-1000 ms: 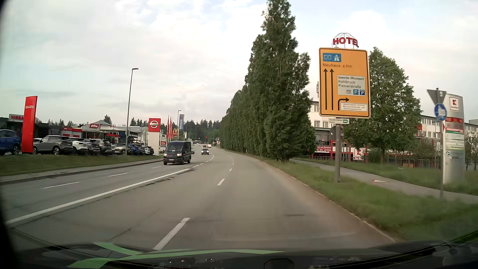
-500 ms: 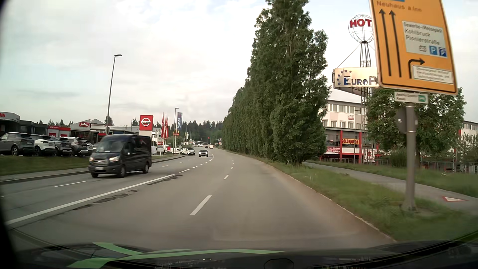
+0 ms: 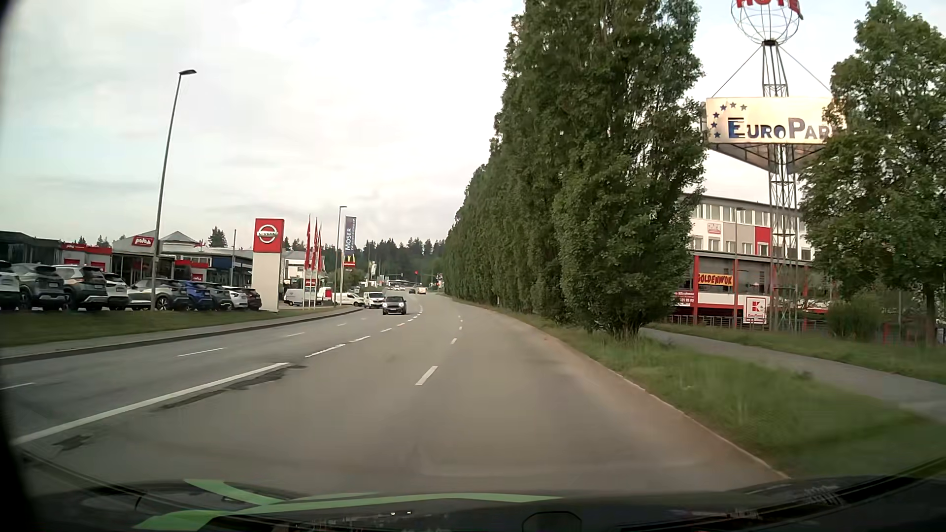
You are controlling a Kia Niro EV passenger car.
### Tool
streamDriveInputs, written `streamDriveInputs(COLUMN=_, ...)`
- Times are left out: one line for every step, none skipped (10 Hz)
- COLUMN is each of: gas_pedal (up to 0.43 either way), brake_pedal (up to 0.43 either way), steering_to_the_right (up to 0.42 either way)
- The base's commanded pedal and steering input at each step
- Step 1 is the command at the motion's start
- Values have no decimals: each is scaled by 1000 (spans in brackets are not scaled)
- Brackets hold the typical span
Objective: Follow the waypoints while adhering to traffic rules and regulations
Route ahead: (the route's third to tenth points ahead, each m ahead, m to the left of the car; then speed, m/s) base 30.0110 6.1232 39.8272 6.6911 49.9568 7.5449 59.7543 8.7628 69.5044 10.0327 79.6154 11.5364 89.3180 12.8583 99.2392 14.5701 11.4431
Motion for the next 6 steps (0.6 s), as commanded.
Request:
streamDriveInputs(gas_pedal=67, brake_pedal=0, steering_to_the_right=-9)
streamDriveInputs(gas_pedal=67, brake_pedal=0, steering_to_the_right=-9)
streamDriveInputs(gas_pedal=67, brake_pedal=0, steering_to_the_right=-9)
streamDriveInputs(gas_pedal=67, brake_pedal=0, steering_to_the_right=-9)
streamDriveInputs(gas_pedal=67, brake_pedal=0, steering_to_the_right=-9)
streamDriveInputs(gas_pedal=67, brake_pedal=0, steering_to_the_right=-9)
